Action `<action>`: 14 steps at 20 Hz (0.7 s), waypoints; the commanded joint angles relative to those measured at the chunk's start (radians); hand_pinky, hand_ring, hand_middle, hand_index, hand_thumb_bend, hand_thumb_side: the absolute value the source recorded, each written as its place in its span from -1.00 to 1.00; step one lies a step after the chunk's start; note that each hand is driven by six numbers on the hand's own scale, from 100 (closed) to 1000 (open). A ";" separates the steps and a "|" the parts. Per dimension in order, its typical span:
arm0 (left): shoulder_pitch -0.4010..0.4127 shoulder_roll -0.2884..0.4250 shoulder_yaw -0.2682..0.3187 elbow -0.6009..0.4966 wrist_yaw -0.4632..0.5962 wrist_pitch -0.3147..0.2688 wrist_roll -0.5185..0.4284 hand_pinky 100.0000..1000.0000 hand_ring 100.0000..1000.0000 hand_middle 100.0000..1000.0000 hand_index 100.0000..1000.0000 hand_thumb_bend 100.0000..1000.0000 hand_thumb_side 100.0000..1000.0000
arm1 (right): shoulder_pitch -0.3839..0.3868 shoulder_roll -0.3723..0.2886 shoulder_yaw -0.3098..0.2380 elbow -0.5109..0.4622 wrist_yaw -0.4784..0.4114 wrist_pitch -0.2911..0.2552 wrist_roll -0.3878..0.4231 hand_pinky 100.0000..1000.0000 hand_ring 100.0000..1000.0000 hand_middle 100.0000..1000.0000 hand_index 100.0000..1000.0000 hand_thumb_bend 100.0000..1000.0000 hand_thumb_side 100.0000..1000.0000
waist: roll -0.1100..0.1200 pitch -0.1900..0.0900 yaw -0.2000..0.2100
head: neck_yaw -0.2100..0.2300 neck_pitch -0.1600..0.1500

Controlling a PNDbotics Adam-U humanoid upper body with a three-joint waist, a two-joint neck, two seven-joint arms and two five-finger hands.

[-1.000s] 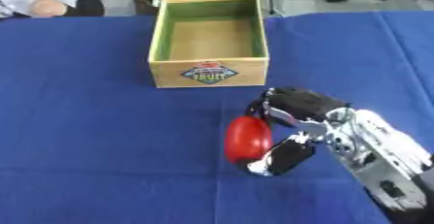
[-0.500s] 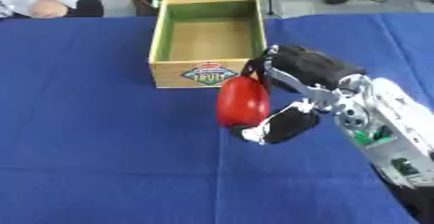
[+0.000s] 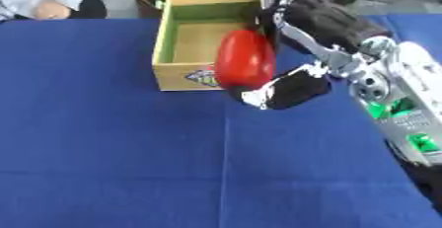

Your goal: Pick up objects on the table and place them in the box.

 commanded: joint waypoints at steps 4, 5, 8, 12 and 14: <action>0.005 0.014 -0.006 -0.018 -0.001 0.000 -0.006 -0.49 -0.42 -0.14 0.50 -0.38 0.28 | -0.068 0.035 -0.014 0.067 0.017 0.006 -0.039 0.45 0.47 -0.42 -0.09 -1.00 -0.19 | 0.002 -0.026 0.012 | -0.009 -0.009; 0.007 0.013 -0.009 -0.018 0.000 0.001 -0.009 -0.49 -0.42 -0.14 0.50 -0.38 0.28 | -0.086 0.049 -0.016 0.086 0.028 0.011 -0.049 0.45 0.47 -0.42 -0.09 -1.00 -0.20 | 0.003 -0.027 0.016 | -0.011 -0.009; 0.007 0.012 -0.007 -0.018 0.001 0.000 -0.011 -0.49 -0.42 -0.14 0.50 -0.38 0.28 | -0.145 0.082 -0.003 0.156 0.065 0.008 -0.066 0.45 0.47 -0.42 -0.09 -1.00 -0.20 | 0.004 -0.025 0.015 | -0.009 -0.012; 0.009 0.011 -0.010 -0.018 0.002 0.000 -0.014 -0.49 -0.42 -0.14 0.50 -0.38 0.28 | -0.187 0.115 -0.009 0.226 0.093 0.003 -0.096 0.43 0.45 -0.44 -0.11 -1.00 -0.22 | 0.005 -0.025 0.019 | -0.013 -0.013; 0.010 0.009 -0.014 -0.018 0.004 0.002 -0.019 -0.50 -0.42 -0.14 0.50 -0.37 0.28 | -0.225 0.149 -0.027 0.272 0.120 0.022 -0.117 0.42 0.43 -0.49 -0.17 -1.00 -0.27 | 0.006 -0.024 0.029 | -0.021 -0.016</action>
